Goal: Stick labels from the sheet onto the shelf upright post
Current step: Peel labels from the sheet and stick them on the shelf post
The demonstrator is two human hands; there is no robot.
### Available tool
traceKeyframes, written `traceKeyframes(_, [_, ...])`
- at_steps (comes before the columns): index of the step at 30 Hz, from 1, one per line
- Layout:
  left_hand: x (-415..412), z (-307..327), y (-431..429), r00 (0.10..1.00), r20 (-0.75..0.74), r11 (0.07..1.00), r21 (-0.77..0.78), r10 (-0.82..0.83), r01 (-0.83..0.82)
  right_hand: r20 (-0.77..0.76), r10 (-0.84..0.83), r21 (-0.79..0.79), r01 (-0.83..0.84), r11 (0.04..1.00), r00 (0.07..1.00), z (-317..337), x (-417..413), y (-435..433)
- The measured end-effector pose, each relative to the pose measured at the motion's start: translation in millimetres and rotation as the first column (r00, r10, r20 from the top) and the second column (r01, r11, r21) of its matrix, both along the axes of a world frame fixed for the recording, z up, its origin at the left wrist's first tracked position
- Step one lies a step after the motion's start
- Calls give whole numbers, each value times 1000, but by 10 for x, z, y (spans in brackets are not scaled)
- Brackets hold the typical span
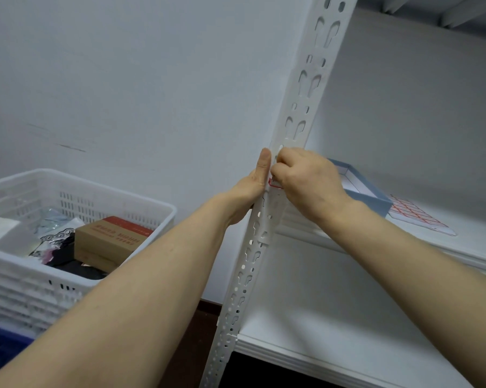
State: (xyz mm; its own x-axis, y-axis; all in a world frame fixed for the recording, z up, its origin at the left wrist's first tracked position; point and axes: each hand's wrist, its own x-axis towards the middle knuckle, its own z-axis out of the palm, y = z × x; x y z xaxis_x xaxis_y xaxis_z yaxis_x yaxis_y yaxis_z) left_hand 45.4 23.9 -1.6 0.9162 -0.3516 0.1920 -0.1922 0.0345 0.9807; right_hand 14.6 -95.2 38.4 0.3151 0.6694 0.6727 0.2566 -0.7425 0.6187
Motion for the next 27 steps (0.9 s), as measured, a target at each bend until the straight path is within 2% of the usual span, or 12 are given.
traceKeyframes(3, [-22,0,-9,1000,19,1000,1,21,-21,101,33,-183,-14,983,994,59,-4,-2])
traceKeyframes(6, [-12,-6,-8,999,28,999,25,30,-31,74,82,-256,-61,965,994,77,38,-29])
traceKeyframes(10, [-2,-4,-6,1000,19,999,33,23,-23,14,75,-272,-69,960,997,102,48,-15])
traceKeyframes(16, [-33,20,29,999,-9,999,21,-49,49,-96,155,-138,-167,976,983,147,36,-158])
traceKeyframes(21, [-43,33,37,999,-3,999,-4,-40,40,-1,197,-271,-190,944,980,145,88,-113])
traceKeyframes(27, [2,-8,19,999,-47,1000,-12,1,-2,85,107,-399,-65,915,991,132,82,-49])
